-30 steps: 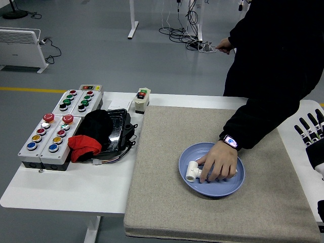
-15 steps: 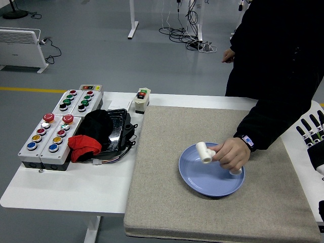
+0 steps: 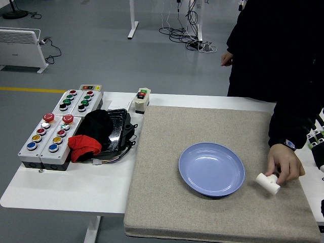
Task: Pick pipe place plate twice
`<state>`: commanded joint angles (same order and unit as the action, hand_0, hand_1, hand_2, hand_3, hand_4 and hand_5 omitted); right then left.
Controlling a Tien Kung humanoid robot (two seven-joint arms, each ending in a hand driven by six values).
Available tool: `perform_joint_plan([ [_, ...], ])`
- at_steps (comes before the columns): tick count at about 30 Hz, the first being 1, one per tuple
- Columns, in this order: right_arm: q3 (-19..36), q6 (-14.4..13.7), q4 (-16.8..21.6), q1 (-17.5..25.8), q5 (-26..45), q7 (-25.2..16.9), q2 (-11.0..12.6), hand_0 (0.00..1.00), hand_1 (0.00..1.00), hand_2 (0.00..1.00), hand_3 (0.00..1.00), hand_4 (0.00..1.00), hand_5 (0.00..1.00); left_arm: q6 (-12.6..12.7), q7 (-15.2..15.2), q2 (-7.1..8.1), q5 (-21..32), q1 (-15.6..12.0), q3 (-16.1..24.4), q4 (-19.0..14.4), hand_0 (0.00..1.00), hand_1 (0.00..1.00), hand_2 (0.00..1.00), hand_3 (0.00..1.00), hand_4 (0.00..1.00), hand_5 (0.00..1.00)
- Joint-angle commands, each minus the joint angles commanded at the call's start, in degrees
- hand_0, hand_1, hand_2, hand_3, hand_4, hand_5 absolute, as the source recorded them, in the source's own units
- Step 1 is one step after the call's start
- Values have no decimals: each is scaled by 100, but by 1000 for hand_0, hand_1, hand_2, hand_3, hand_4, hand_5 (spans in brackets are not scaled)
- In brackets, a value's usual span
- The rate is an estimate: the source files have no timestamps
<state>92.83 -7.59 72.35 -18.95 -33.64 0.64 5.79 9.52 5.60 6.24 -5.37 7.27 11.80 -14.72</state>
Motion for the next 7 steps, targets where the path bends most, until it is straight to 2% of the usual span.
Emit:
perform_joint_plan([
  [7,18,-22,17,10,-43,-5,4,875,825,904,889,558,597,1,-5,-1,8,8,-6,-2,624,589,533,591,271,998],
])
